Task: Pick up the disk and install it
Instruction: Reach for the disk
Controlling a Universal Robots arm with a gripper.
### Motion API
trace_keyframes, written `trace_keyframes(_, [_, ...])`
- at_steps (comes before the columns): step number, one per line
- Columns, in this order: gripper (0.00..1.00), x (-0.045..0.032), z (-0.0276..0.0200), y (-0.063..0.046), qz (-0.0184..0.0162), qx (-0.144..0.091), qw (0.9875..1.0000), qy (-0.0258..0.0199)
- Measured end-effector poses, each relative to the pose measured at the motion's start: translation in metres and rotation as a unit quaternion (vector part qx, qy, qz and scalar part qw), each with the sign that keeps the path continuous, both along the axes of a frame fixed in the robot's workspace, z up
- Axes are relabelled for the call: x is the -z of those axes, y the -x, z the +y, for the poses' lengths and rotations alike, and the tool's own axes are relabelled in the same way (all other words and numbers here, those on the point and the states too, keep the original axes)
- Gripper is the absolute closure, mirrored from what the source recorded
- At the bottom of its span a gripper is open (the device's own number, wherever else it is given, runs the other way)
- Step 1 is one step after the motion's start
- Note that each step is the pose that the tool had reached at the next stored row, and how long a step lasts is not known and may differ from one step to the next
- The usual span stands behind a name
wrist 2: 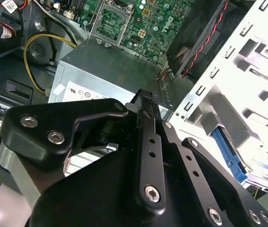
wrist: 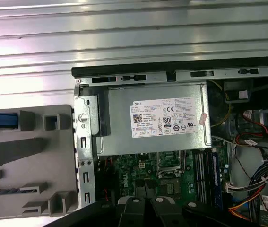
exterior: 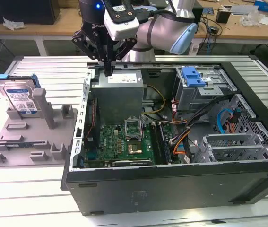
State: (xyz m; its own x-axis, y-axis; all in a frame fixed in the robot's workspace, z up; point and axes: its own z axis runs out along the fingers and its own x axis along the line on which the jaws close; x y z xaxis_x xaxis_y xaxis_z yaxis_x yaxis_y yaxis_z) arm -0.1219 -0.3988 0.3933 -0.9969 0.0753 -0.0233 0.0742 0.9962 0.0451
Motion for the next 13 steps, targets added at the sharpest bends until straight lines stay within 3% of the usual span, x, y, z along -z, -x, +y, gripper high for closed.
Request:
trace_keyframes(6, [0.89,0.0,0.0,0.0,0.0,0.0,1.0,0.0])
trace_keyframes(7, [0.89,0.0,0.0005,0.005,0.0,0.0,1.0,0.0])
trace_keyframes(9, [0.89,0.0,0.0025,0.024,0.0,0.0,1.0,0.0])
trace_keyframes(13, [0.89,0.0,0.0043,0.041,0.0,0.0,1.0,0.0])
